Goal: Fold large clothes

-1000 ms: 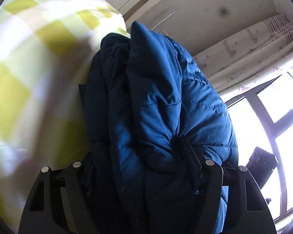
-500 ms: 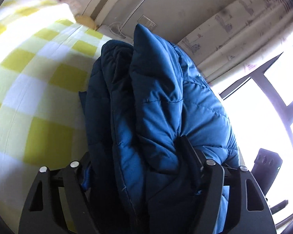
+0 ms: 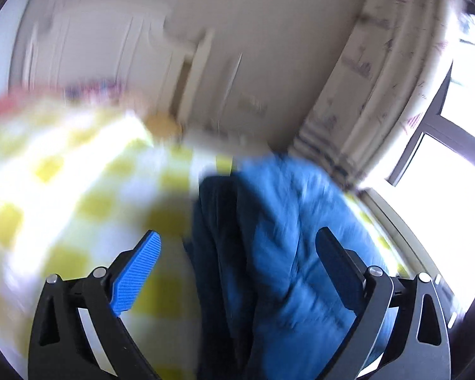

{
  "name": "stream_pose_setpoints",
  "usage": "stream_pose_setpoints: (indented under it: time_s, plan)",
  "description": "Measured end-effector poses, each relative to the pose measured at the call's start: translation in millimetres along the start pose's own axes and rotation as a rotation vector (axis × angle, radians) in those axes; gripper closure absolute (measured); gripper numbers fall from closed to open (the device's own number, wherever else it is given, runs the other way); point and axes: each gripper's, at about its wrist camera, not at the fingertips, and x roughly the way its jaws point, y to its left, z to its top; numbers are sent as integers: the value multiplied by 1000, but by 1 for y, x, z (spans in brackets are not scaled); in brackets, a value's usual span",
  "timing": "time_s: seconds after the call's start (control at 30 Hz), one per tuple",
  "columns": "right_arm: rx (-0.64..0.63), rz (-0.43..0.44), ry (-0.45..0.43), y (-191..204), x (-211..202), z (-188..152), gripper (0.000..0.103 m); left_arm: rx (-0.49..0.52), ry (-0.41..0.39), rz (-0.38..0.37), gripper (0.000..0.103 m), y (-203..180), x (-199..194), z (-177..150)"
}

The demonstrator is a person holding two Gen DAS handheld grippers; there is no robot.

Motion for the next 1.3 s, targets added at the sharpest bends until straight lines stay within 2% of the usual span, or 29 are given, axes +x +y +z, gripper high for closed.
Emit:
stream_pose_setpoints:
  time_s: [0.07, 0.13, 0.23, 0.3, 0.33, 0.37, 0.4, 0.43, 0.5, 0.8, 0.9, 0.93, 1.13, 1.3]
  plan:
    - [-107, -67, 13, 26, 11, -12, 23, 85, -14, -12, 8, -16, 0, 23]
    - [-108, -86, -13, 30, 18, -19, 27, 183, 82, -68, 7, -36, 25, 43]
    - [-72, -62, -10, 25, 22, -23, 27, 245, 196, -105, 4, -53, 76, 52]
    - [-73, -52, 0, 23, 23, -23, 27, 266, 257, -70, 4, -60, 112, 48]
    - [-70, -49, 4, 22, 20, -26, 27, 286, 294, -21, 4, -58, 137, 40]
    - [-73, -46, 7, 22, 21, -27, 26, 285, 331, 18, 4, -54, 154, 32]
    - [-86, -52, 4, 26, 23, -28, 26, 240, 382, 9, 4, -45, 172, 24]
    - [-98, -57, 5, 28, 25, -29, 26, 170, 395, -21, 4, -31, 179, 21]
    - [-97, -48, 6, 28, 30, -28, 26, 141, 391, -11, 4, -23, 181, 20]
    - [-90, -32, 22, 27, 29, -23, 26, 164, 356, 26, 4, -23, 174, 16]
    - [-108, 65, 63, 15, 17, -13, 26, 166, 343, 36, 4, -25, 174, 17]
    - [-88, 103, 59, 4, 11, -9, 26, 164, 339, 37, 4, -25, 174, 17]
    - [157, 111, -2, -71, -6, -8, 26, 162, 322, 41, 4, -24, 170, 18]
    - [253, 112, 5, -86, -6, -24, 24, 166, 303, 58, 4, -23, 165, 17]
